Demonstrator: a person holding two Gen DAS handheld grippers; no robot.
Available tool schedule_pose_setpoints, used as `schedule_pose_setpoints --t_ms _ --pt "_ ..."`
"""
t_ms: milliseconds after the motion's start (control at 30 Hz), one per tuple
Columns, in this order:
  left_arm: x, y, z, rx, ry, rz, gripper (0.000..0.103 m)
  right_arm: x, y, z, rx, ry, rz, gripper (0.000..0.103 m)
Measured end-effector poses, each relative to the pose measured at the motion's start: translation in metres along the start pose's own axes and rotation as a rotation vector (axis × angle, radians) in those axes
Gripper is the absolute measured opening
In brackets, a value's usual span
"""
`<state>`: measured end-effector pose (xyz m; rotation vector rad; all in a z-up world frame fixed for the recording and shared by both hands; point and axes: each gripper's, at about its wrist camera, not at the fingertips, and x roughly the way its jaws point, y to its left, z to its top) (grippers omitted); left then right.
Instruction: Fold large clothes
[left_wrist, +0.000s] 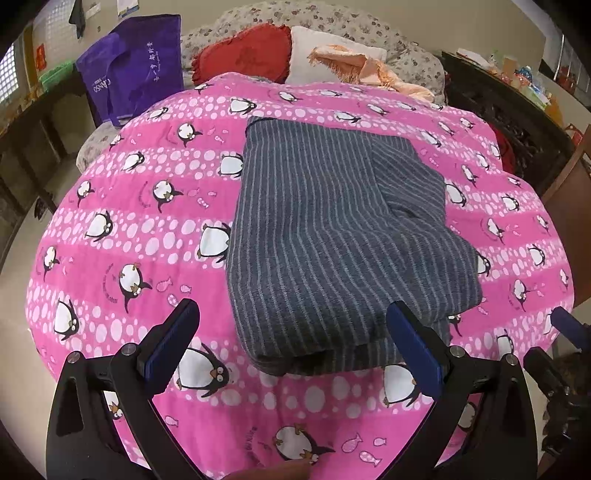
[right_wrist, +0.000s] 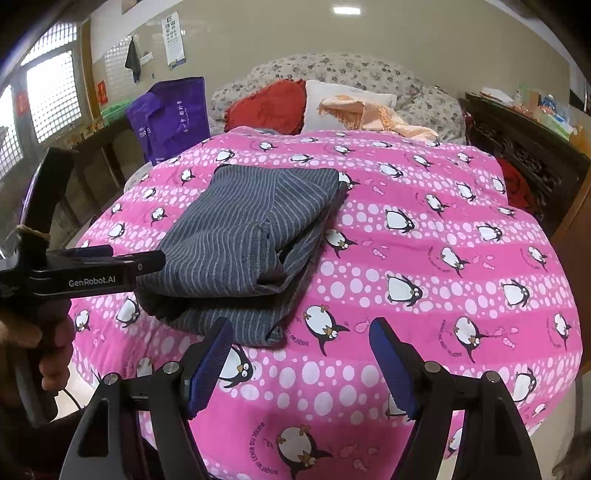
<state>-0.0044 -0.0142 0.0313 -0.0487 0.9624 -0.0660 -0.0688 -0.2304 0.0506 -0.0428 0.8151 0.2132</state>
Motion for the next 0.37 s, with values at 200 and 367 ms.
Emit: schedule_pose_setpoints --t_ms 200,367 --pt "0.007 0.003 -0.002 0.0 0.009 -0.01 0.102 0.006 0.002 -0.001 -0.001 0.007 0.006 0.074" --pt "0.006 -0.002 -0.006 0.022 -0.009 -0.04 0.102 0.012 0.0 -0.003 0.012 0.019 0.007 0.074"
